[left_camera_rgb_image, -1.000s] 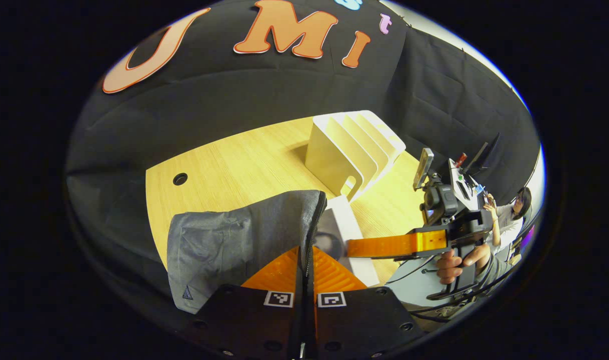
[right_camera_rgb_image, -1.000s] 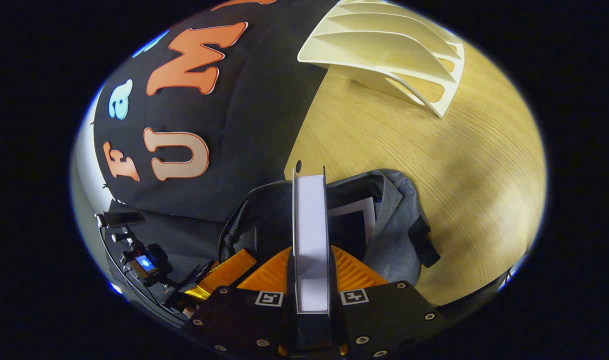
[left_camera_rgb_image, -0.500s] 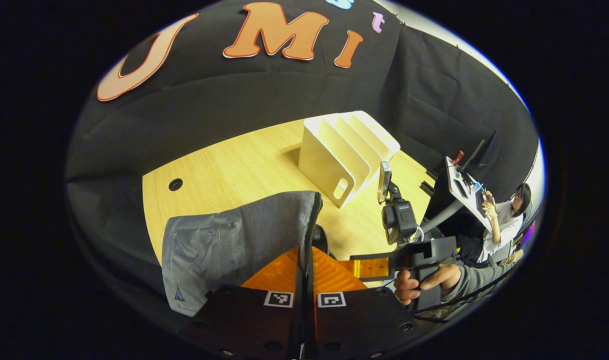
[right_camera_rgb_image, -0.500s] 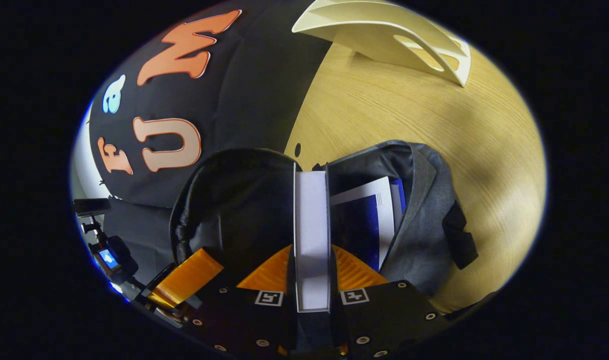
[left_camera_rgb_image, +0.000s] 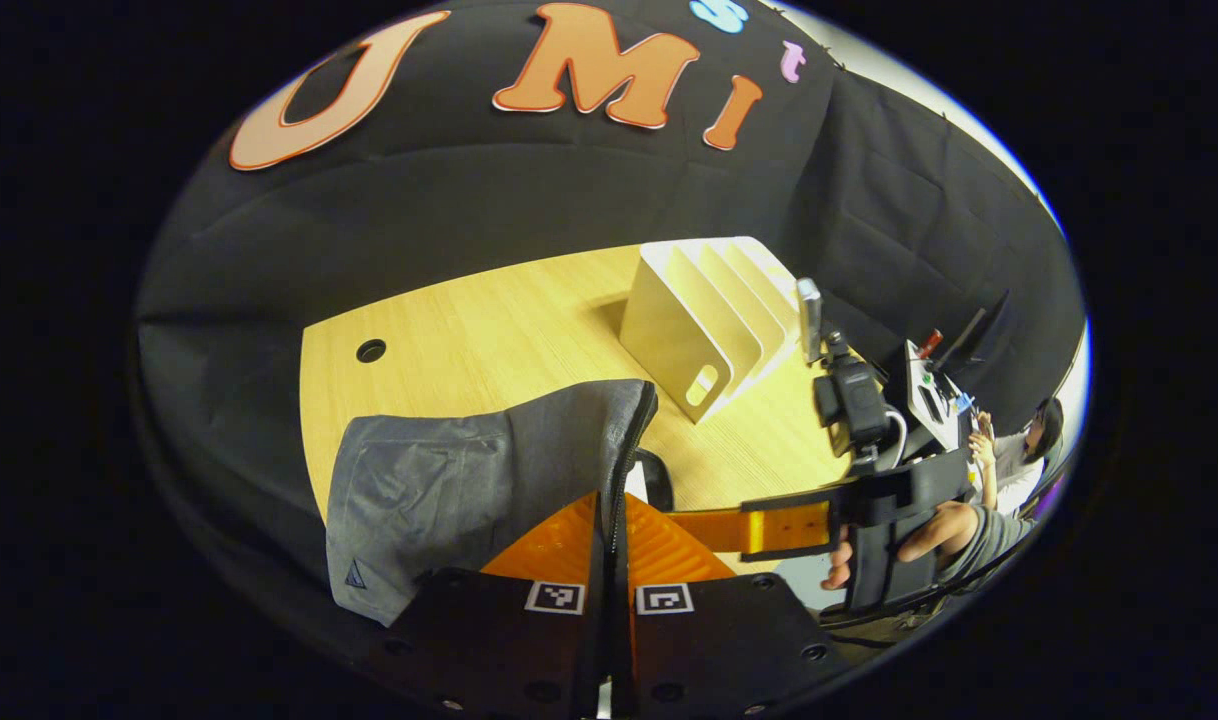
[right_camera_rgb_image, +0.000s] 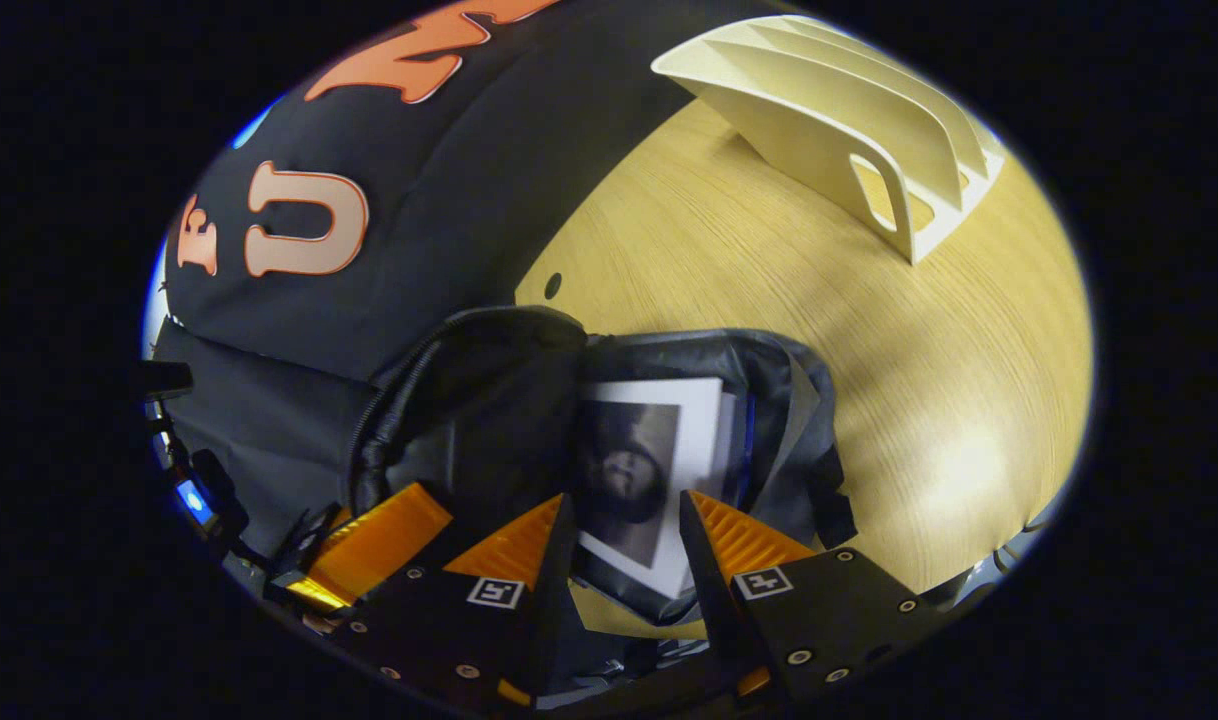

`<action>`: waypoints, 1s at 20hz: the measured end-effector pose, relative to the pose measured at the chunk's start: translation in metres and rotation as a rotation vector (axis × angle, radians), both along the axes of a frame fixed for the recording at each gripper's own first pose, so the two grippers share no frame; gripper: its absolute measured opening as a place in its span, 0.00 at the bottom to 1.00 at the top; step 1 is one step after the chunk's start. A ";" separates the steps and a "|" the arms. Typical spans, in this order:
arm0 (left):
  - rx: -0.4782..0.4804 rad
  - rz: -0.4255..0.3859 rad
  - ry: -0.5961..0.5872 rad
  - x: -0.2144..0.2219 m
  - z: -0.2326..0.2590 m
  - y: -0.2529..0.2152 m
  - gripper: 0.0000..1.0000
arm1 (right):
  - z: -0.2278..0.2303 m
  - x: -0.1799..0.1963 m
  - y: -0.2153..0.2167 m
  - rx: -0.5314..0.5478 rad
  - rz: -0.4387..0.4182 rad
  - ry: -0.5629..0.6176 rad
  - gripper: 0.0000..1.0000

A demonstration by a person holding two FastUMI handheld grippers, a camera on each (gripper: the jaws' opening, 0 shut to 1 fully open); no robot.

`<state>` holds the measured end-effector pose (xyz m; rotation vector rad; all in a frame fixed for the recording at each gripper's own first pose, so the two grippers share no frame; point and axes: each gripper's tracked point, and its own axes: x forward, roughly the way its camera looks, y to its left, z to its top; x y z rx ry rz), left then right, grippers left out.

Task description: Open the schoolbag, grab two books from the bookshelf and put them into the schoolbag.

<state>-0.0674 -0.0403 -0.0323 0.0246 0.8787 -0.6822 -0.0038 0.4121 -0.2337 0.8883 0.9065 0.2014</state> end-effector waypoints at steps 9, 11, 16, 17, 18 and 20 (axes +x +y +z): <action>-0.006 0.122 -0.035 -0.027 0.017 -0.049 0.23 | 0.050 -0.018 -0.109 -0.252 0.052 -0.147 0.67; 0.006 0.119 -0.065 -0.034 0.022 -0.072 0.56 | 0.067 -0.014 -0.132 -0.288 0.047 -0.191 0.79; -0.026 0.164 -0.175 -0.021 0.054 -0.128 0.93 | 0.112 -0.008 -0.215 -0.480 -0.037 -0.337 0.97; -0.031 0.178 -0.209 -0.018 0.063 -0.138 0.96 | 0.123 -0.006 -0.231 -0.519 -0.057 -0.369 0.98; -0.033 0.198 -0.250 -0.013 0.073 -0.142 0.97 | 0.135 -0.006 -0.243 -0.553 -0.076 -0.402 0.98; -0.045 0.246 -0.336 -0.003 0.095 -0.156 0.97 | 0.161 -0.005 -0.267 -0.621 -0.116 -0.472 0.98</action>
